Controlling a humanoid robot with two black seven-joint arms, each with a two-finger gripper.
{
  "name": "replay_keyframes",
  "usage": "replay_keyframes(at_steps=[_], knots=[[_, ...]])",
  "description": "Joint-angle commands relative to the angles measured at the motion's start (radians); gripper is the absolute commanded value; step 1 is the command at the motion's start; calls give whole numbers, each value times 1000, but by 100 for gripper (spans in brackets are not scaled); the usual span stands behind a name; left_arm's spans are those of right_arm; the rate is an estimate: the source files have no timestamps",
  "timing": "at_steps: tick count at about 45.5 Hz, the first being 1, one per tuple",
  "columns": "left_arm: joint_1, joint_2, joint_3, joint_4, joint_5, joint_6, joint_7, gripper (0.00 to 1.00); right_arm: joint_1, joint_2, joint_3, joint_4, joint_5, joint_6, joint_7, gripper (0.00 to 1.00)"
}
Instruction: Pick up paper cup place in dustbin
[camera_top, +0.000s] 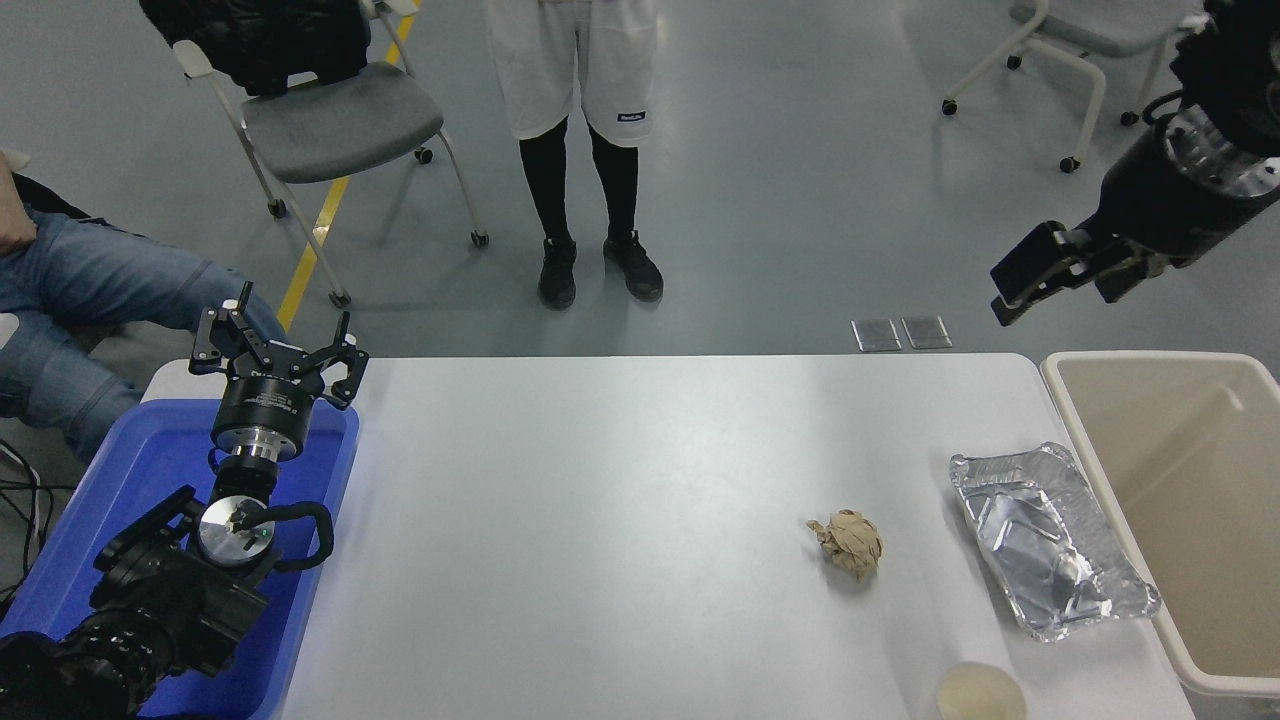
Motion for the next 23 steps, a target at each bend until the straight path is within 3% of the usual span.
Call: replay_keyframes(at_steps=[1,23], knots=[[0,0,0,1,0,0,0,99,-6,13,-8,81,-23,5,-36,100],[0,0,0,0,0,0,0,99,-46,-70,-62,87,36,5,-36,100]])
